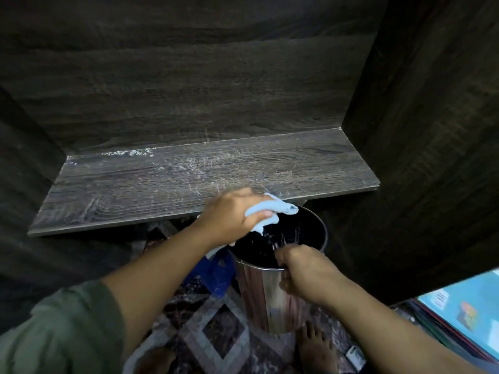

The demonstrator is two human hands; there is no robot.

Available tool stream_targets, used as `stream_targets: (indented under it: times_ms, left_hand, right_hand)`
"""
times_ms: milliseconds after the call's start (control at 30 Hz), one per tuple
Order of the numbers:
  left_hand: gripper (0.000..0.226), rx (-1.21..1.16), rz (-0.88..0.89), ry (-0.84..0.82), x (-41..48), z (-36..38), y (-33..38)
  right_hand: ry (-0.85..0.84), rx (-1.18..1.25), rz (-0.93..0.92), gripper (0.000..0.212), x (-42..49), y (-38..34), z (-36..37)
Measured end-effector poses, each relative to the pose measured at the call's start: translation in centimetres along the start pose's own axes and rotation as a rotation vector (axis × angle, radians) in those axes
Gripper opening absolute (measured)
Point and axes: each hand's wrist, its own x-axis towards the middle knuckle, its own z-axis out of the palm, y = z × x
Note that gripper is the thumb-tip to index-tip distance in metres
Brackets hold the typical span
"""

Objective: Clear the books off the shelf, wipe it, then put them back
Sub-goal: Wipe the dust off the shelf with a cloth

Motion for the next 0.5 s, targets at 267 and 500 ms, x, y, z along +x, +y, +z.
stream_targets:
  times_ms: [267,500]
  left_hand:
    - [0.065,0.237,-0.281,0.164,2.5,-3.2,-2.4]
    - [0.064,0.301,-0.138,0.081,0.2,-0.7,-2.4]
  right_hand:
    - [-0.001,0.027,-0.008,0.036,-0.1,0.7,0.3]
    - [0.004,0.038,0.000,0.033,0.2,0.8,0.6]
